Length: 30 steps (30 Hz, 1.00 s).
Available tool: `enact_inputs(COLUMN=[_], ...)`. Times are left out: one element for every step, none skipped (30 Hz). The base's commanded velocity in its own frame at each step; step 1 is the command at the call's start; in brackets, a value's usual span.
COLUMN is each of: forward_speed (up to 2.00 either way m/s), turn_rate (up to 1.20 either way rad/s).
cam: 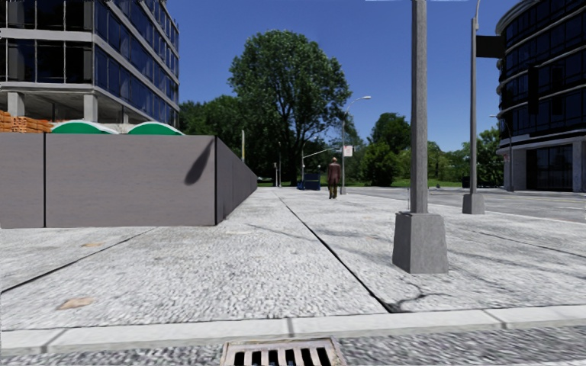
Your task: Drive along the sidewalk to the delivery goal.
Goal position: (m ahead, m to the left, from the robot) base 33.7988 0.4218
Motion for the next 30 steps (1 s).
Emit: enact_inputs(forward_speed=[2.00,2.00,2.00,2.00,2.00,2.00,1.96,1.85,1.85,1.69,1.59,1.52,1.43,1.43,1.37,1.34,1.32,1.31,1.31,1.31,1.31,1.31,1.31,1.31,1.31,1.31,1.31,1.31,1.31,1.31], turn_rate=[-0.31,-0.31,-0.21,-0.21,0.00,0.00,0.00,0.00,0.00,0.00,0.00,0.00,0.00,0.00,0.00,0.00,0.00,0.00,0.00,0.00,0.00,0.00,0.00,0.00,0.00,0.00,0.00,0.00,0.00,0.00])
